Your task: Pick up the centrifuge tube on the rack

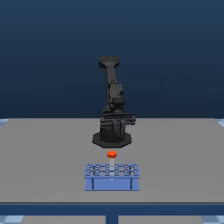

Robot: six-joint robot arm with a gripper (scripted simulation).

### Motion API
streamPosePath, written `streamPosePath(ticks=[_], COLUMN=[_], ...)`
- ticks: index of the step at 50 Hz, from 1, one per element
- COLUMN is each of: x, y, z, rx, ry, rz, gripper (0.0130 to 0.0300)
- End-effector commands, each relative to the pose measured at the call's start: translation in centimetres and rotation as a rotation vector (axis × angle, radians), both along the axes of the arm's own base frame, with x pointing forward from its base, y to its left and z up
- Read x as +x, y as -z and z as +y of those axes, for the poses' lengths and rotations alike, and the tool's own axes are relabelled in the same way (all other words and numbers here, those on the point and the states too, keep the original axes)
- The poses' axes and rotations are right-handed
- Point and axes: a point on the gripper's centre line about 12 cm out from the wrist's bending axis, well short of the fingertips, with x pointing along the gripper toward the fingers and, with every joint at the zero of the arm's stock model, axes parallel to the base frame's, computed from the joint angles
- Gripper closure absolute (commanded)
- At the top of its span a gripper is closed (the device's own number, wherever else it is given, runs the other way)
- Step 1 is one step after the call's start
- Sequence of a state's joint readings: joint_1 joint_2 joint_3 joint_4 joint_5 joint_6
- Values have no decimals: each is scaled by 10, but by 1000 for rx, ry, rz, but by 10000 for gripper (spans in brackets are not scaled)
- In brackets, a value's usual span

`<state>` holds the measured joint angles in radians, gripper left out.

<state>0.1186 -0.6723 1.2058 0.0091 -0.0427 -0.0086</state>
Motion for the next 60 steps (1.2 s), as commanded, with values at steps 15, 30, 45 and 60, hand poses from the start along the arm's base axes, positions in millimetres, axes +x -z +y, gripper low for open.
streamPosePath(ticks=[15,30,45,60], x=[0,1,6,18], y=[0,0,-1,-3], z=[0,0,-2,-5], rx=[0,0,0,0], ry=[0,1,8,23], rz=[0,0,2,6], gripper=[130,130,130,130])
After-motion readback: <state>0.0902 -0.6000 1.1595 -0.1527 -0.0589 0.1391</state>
